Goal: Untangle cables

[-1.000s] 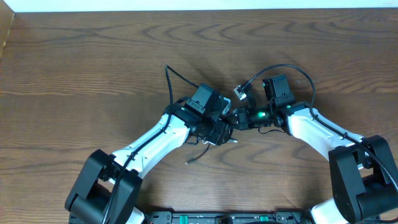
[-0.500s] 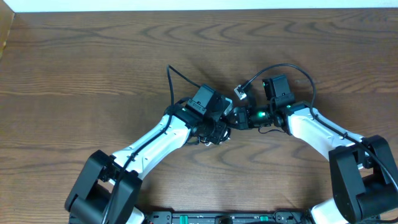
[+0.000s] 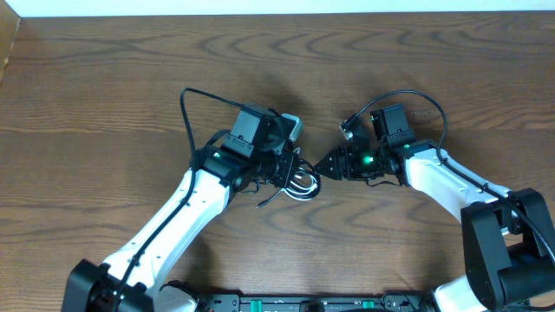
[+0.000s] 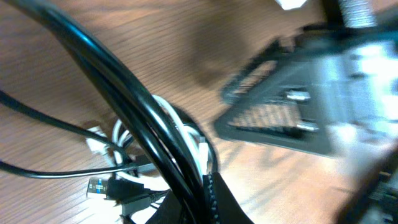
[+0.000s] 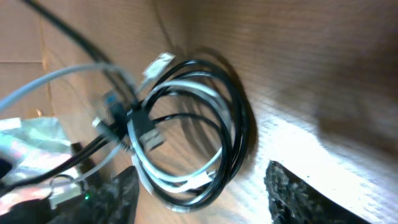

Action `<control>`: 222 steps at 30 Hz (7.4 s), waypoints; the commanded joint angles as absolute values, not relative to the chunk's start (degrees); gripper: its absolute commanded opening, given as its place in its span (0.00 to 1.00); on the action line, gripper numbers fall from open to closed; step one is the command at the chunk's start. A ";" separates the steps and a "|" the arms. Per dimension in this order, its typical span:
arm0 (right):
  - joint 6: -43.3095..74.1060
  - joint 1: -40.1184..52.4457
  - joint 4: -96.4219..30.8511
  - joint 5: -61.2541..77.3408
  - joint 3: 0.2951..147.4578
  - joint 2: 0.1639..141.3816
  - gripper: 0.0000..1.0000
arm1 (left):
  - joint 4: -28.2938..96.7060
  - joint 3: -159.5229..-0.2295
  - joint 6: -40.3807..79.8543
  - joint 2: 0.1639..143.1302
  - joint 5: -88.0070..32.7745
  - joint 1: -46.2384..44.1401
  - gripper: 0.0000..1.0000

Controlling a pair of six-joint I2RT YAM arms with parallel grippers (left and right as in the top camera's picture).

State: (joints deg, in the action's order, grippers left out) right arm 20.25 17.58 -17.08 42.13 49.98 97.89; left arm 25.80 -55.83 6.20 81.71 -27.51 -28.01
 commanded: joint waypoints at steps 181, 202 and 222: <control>22.26 29.89 -21.58 1.43 46.04 99.39 0.26 | 30.59 -55.51 7.60 97.08 -35.99 -20.82 0.56; 24.56 28.14 -20.16 17.37 46.13 94.63 0.01 | 30.52 -55.51 7.14 97.10 -42.13 -20.91 0.68; 24.58 28.10 -18.41 23.27 46.13 91.70 0.01 | 22.79 -49.91 7.14 97.14 -37.67 -20.97 0.70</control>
State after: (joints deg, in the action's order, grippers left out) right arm 25.19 28.21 -18.74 20.29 46.41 92.84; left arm 23.81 -50.35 7.66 96.51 -38.41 -20.95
